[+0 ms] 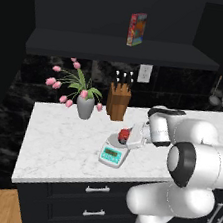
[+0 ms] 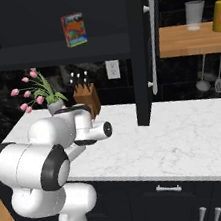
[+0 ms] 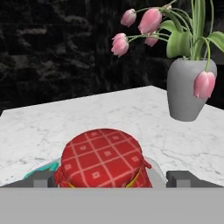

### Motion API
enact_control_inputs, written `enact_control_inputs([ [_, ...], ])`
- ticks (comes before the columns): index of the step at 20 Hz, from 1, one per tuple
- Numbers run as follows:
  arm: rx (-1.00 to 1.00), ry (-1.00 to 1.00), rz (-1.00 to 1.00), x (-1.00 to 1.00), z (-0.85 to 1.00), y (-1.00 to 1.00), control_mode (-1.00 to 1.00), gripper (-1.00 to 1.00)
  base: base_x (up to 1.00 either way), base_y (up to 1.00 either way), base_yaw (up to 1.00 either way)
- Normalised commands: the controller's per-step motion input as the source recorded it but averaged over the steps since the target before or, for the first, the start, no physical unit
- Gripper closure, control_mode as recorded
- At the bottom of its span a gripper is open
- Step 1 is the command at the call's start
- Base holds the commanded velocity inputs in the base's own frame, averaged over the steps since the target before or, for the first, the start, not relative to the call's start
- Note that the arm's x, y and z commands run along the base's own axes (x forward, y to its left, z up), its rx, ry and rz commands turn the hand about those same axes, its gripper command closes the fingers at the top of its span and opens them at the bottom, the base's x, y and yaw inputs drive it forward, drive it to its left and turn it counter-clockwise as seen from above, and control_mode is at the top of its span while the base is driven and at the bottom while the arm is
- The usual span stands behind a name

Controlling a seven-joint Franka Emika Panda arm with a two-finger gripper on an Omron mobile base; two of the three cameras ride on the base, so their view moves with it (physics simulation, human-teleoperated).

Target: Pick the jam and place it on the digital scale for weighing, and close the cabinet.

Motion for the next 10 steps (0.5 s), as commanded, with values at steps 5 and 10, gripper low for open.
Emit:
enact_control_inputs([
  [5,0.00,-0.01,0.00,-0.19,0.00,-0.16,-1.00,-1.00,0.00,0.00,0.00],
  [10,0.01,-0.06,-0.02,-0.24,0.00,-0.24,-1.00,-1.00,0.00,0.00,0.00],
])
